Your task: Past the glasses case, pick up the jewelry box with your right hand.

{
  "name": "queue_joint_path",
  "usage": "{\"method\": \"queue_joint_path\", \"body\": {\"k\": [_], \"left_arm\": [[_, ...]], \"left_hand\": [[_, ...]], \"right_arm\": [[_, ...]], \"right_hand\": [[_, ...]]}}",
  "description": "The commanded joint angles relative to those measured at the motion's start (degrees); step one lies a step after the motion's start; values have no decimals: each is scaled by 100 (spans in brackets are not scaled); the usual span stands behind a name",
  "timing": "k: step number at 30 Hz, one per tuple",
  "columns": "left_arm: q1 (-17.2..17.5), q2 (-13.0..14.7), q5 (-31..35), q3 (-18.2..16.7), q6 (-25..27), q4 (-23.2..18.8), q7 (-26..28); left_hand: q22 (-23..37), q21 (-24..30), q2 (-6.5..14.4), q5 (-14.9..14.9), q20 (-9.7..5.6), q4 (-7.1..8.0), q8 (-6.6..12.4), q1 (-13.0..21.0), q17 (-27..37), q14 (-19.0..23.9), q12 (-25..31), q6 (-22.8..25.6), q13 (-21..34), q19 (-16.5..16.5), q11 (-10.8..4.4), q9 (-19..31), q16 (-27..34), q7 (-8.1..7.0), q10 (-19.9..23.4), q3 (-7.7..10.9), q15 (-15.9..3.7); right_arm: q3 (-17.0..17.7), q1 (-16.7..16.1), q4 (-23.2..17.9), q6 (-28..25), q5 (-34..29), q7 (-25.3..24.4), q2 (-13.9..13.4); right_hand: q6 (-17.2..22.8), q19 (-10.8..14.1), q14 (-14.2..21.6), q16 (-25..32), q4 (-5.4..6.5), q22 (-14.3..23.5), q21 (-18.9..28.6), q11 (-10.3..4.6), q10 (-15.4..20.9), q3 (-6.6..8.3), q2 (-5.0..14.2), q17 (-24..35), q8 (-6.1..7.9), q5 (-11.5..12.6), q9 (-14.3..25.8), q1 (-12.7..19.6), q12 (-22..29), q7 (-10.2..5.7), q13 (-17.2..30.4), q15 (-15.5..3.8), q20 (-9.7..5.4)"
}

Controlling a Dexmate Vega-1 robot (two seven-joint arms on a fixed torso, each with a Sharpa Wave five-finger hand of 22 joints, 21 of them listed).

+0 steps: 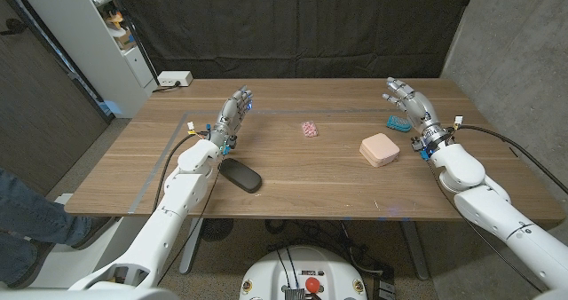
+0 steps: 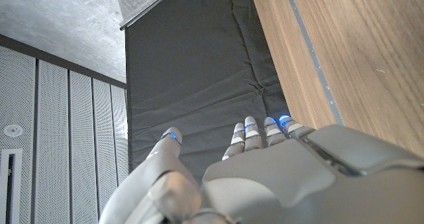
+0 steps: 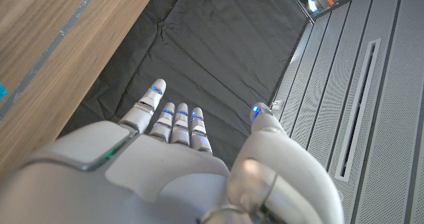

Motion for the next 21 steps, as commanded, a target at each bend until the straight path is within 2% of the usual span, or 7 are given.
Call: {"method": "queue_joint_path", "body": {"k": [1,21], "left_arm": [[-7,9,-5,-3,-26,23,-16],[-51,13,-13,-9,-44,79,-75]], "left_hand": [[24,18,65,-20,31,-36,31,20,20,-7,36,-6,20,-23,52,11,29,34,-23,18,40],[24,17,74,-22,52,-54,32,22,20,-6,36,0,20,-29,44,11,30,26,-28,8,35]], "right_arm": [[108,-149,-137,50,-296,-163,-97],[288,-371,-370,49,-1082,-556,-268]], "right_hand": [[3,-12,-18,22,-33,24,-15,-2,-34,20,-17,8,27,14,4,81,-9,-28,12,1,14],[-7,-31,-24,24,-72,24,-26,-13,-90,30,-12,-20,27,20,5,120,-10,-87,11,2,16]]}}
